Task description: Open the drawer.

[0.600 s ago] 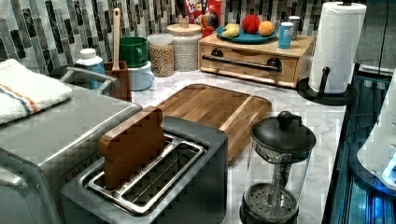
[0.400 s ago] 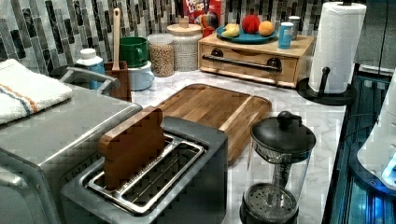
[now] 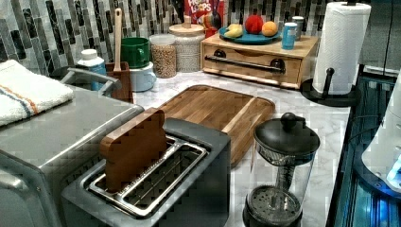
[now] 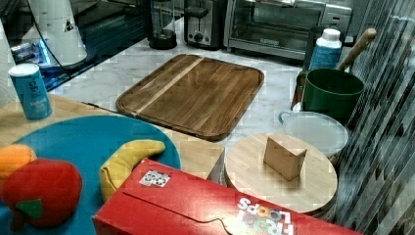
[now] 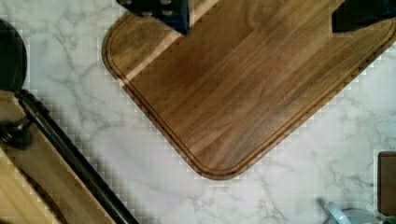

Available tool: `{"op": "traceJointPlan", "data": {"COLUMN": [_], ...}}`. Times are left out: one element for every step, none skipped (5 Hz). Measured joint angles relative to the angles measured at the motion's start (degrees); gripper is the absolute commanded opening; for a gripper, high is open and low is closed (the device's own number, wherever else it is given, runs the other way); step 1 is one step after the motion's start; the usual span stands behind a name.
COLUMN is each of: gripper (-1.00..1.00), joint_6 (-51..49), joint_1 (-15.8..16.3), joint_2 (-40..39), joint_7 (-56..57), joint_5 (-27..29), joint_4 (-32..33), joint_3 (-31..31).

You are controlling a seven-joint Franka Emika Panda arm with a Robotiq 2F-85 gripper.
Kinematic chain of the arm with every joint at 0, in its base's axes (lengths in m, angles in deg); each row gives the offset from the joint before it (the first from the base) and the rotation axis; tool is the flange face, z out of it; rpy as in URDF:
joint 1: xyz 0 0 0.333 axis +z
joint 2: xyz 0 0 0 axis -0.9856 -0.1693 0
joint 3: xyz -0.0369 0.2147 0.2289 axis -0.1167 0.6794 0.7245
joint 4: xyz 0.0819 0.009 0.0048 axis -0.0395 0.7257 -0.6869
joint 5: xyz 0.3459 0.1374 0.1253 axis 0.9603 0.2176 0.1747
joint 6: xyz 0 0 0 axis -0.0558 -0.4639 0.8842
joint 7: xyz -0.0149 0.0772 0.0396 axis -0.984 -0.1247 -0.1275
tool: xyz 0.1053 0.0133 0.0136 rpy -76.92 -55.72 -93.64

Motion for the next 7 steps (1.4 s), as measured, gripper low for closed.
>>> {"op": "traceJointPlan", "data": {"gripper": [1.0, 1.0, 1.0, 1.0, 1.0, 1.0, 1.0], "joint_6": [4.0, 4.76, 12.76, 15.42, 17.4, 18.27, 18.1], "joint_1": [-0.43, -0.79, -1.57, -3.02, -3.95, -5.28, -8.29], "joint_2": [1.11, 2.23, 2.2, 1.99, 1.89, 1.72, 0.3], "joint_7": [4.56, 19.22, 31.22, 38.52, 45.29, 52.59, 59.39], "joint_5": [-0.13, 0.91, 0.27, 0.38, 0.27, 0.62, 0.52], "joint_4": [3.25, 6.66, 10.13, 12.25, 13.48, 13.6, 12.59], "joint_3": [0.59, 0.49, 0.37, 0.1, -2.03, -4.57, -5.47]}}
